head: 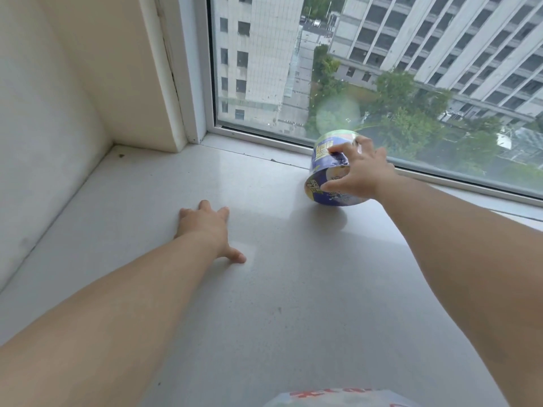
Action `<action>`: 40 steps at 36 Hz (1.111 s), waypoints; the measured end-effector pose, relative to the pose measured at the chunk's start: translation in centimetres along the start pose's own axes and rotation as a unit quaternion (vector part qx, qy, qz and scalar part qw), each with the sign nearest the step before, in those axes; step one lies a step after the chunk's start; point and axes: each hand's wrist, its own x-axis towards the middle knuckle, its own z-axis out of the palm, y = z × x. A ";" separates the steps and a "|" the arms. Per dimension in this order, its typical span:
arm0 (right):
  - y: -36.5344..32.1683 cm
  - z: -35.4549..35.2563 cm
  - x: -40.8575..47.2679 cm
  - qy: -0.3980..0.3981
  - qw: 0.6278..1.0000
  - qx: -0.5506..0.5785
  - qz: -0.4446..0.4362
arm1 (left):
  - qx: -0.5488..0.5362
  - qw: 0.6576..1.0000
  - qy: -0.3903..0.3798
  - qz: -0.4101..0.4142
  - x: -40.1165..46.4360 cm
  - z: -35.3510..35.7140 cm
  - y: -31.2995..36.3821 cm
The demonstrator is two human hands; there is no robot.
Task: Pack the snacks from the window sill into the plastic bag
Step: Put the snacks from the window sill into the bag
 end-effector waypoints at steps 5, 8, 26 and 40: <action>1.2 -1.0 0.3 -0.029 0.999 -0.020 -0.021 | 0.004 1.000 -0.001 -0.002 0.1 -0.1 0.1; 1.6 -0.4 0.4 -0.067 0.995 0.074 0.010 | 0.006 1.000 0.002 -0.001 0.1 -0.2 0.1; -0.6 1.9 -4.4 -0.081 0.965 0.227 0.105 | -0.033 0.999 -0.013 -0.006 -0.6 0.4 -0.2; -4.3 -2.2 -16.8 -0.111 0.951 0.232 0.171 | -0.400 0.905 -0.144 0.006 -15.5 0.1 -2.3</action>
